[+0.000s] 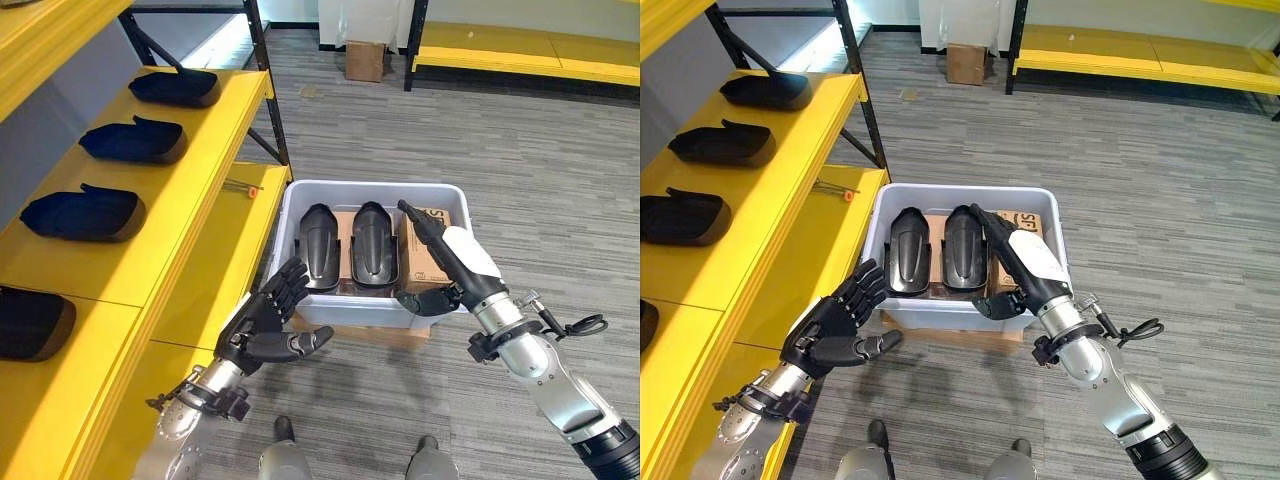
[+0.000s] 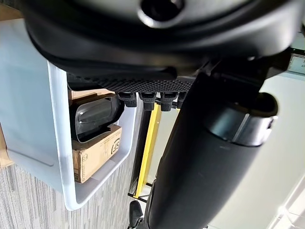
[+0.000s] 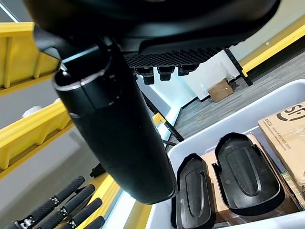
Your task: Move parts from the plastic box to the shelf.
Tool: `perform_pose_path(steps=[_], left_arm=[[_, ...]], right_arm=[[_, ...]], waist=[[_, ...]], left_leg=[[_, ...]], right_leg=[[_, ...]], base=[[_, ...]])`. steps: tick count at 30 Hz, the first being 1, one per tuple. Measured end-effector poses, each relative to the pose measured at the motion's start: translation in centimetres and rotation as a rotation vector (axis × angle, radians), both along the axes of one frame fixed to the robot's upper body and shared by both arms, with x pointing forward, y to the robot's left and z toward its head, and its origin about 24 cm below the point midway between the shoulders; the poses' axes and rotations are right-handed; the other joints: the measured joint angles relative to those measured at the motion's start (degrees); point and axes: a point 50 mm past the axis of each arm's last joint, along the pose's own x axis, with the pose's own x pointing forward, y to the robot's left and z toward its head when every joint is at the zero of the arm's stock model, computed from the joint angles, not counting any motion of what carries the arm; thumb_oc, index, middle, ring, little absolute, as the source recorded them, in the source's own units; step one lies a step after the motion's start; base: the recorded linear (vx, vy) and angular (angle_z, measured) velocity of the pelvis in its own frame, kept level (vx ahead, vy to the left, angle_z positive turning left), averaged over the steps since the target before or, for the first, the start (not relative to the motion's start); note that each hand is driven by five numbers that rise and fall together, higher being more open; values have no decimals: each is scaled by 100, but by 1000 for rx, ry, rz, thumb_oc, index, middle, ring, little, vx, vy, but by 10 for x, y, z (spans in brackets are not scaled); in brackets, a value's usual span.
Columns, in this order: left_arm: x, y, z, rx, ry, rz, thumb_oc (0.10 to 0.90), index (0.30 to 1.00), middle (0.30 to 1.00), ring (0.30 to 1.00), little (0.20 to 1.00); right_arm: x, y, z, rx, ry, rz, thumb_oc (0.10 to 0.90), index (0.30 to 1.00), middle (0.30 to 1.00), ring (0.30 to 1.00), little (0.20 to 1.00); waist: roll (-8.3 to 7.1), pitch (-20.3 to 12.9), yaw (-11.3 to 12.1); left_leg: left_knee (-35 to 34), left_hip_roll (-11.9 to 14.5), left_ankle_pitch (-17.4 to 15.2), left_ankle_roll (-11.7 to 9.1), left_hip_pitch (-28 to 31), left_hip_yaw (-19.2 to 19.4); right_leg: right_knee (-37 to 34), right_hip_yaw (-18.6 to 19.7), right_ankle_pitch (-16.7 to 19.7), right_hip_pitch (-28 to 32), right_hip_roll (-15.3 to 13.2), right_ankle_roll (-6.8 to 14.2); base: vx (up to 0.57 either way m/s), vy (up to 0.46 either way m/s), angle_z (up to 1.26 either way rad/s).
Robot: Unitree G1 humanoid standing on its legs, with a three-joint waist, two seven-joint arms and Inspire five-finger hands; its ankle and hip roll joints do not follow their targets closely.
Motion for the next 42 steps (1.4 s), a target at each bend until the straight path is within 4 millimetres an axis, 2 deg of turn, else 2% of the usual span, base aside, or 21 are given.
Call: perform_pose_path(steps=[4, 7, 9, 11, 12, 14, 15, 16, 17, 19, 20, 22, 23, 24, 26, 27, 28, 32, 38, 42], left_arm=[[2, -1, 4, -4, -33, -9, 900, 1000, 1000, 1000, 1000], [2, -2, 5, -3, -39, -36, 900, 1000, 1000, 1000, 1000], [2, -4, 5, -5, -44, -49, 900, 1000, 1000, 1000, 1000], [2, -7, 4, -7, -39, -62, 900, 1000, 1000, 1000, 1000], [1, -8, 3, -9, -35, -72, 900, 1000, 1000, 1000, 1000], [0, -6, 3, -6, -33, -69, 900, 1000, 1000, 1000, 1000], [0, -4, 3, 0, -33, -62, 900, 1000, 1000, 1000, 1000], [1, -2, 3, 5, -30, -42, 900, 1000, 1000, 1000, 1000], [4, 0, 7, 15, -43, -27, 900, 1000, 1000, 1000, 1000], [13, -1, 13, 36, -61, -9, 900, 1000, 1000, 1000, 1000], [20, -3, 16, 40, -68, 8, 900, 1000, 1000, 1000, 1000], [31, -11, 26, 44, -105, 9, 900, 1000, 1000, 1000, 1000], [34, -12, 30, 39, -127, 18, 900, 1000, 1000, 1000, 1000], [38, -14, 36, 20, -159, 36, 900, 1000, 1000, 1000, 1000], [37, -18, 40, -10, -177, 39, 900, 1000, 1000, 1000, 1000], [35, -21, 39, -25, -173, 33, 900, 1000, 1000, 1000, 1000], [34, -23, 36, -46, -164, 36, 900, 1000, 1000, 1000, 1000], [32, -25, 33, -59, -157, 29, 900, 1000, 1000, 1000, 1000], [32, -25, 35, -55, -166, 18, 900, 1000, 1000, 1000, 1000], [31, -23, 34, -42, -161, 19, 900, 1000, 1000, 1000, 1000]], right_arm=[[2, 0, 4, -4, -12, 3, 900, 1000, 1000, 1000, 1000], [2, -1, 4, -21, -10, 5, 900, 1000, 1000, 1000, 1000], [1, -5, 5, -21, -16, -6, 900, 1000, 1000, 1000, 1000], [1, -8, 6, -32, -25, -23, 900, 1000, 1000, 1000, 1000], [1, -8, 6, -30, -32, -24, 900, 1000, 1000, 1000, 1000], [0, -6, 7, -27, -36, -18, 900, 1000, 1000, 1000, 1000], [-1, -5, 9, -24, -46, -11, 900, 1000, 1000, 1000, 1000], [-1, -1, 12, -23, -77, -3, 900, 1000, 1000, 1000, 1000], [-3, 2, 20, -26, -130, 10, 900, 1000, 1000, 1000, 1000], [2, 14, 36, -43, -238, 38, 900, 1000, 1000, 1000, 1000], [7, 21, 46, -54, -296, 52, 900, 1000, 1000, 1000, 1000], [10, 24, 56, -81, -355, 65, 900, 1000, 1000, 1000, 1000], [12, 25, 60, -90, -374, 71, 900, 1000, 1000, 1000, 1000], [17, 27, 69, -109, -409, 77, 900, 1000, 1000, 1000, 1000], [25, 30, 83, -143, -449, 80, 900, 1000, 1000, 1000, 1000], [28, 30, 88, -175, -452, 74, 900, 1000, 1000, 1000, 1000], [28, 28, 88, -196, -439, 69, 900, 1000, 1000, 1000, 1000], [29, 19, 92, -271, -423, 58, 900, 1000, 1000, 1000, 1000], [30, 25, 99, -289, -430, 87, 900, 1000, 1000, 1000, 1000], [30, 29, 100, -291, -427, 95, 900, 1000, 1000, 1000, 1000]], waist=[[46, 176, 96], [56, 190, 150], [4, 220, 184], [-32, 268, 233], [-51, 284, 264], [-113, 309, 300], [-167, 324, 290], [-200, 329, 282], [-269, 316, 204], [-425, 342, 115], [-420, 424, 92], [-351, 522, 38], [-298, 610, 39], [-77, 831, 25], [241, 1096, 67], [373, 1178, 16], [412, 1181, -38], [421, 1186, -111], [421, 1187, -55], [412, 1191, 33]], left_leg=[[202, 87, -84, -45, -190, -27], [583, 97, -319, 23, -448, -125], [813, 38, -474, 110, -534, -164], [1098, -9, -749, 189, -516, -182], [1247, -30, -935, 181, -439, -131], [1218, -43, -992, 258, -246, 28], [1196, -30, -1001, 337, -161, 12], [1092, -15, -990, 314, -173, 62], [976, -29, -839, 365, -315, 64], [962, -112, -720, 395, -615, 126], [1045, -103, -713, 380, -741, 93], [1144, -124, -637, 255, -1073, -138], [1157, -99, -590, 181, -1162, -200], [1112, 24, -505, 77, -1268, -324], [732, 246, -250, 83, -1315, -315], [459, 294, -73, 110, -1298, -317], [257, 303, 44, 153, -1263, -310], [-115, 283, 221, -1, -1013, -177], [-174, 16, 219, 0, -990, -176], [-165, -42, 170, 53, -1006, -185]], right_leg=[[-138, -66, 61, -21, 62, 53], [-277, -129, 133, 7, 52, -23], [-277, -183, 239, 44, -1, -91], [82, -281, 425, -47, -115, -284], [549, -280, 584, -269, -242, -402], [868, -273, 810, -425, -315, -492], [1157, -291, 740, -528, -318, -459], [1252, -19, 431, -742, -193, -336], [606, 75, 340, -816, -57, -227], [-154, 23, 446, -1117, -146, -61], [-398, 93, 558, -1174, -178, -44], [-719, 277, 633, -1155, -142, -104], [-749, 257, 1015, -1181, -106, -20], [-671, 134, 1204, -1297, 38, -26], [-657, 60, 1192, -1509, 291, -127], [-597, -2, 1183, -1607, 359, -220], [-556, -34, 1156, -1673, 385, -262], [-412, -25, 1025, -1698, 405, -260], [-211, 11, 906, -1763, 113, -136], [-149, 24, 875, -1794, 39, -103]], base=[[9, 129, 0], [100, 179, 6], [148, 172, 4], [212, 107, -20], [201, 14, -41], [148, -201, -37], [104, -452, -23], [-1, -584, 5], [-26, -377, 14], [-53, -324, 13], [-53, -276, 13], [-83, -188, 42], [-102, -164, 48], [-36, -86, 17], [19, -116, -8], [62, -90, -4], [49, -30, 1], [47, 6, -3], [30, 17, 11], [71, 61, 6]])
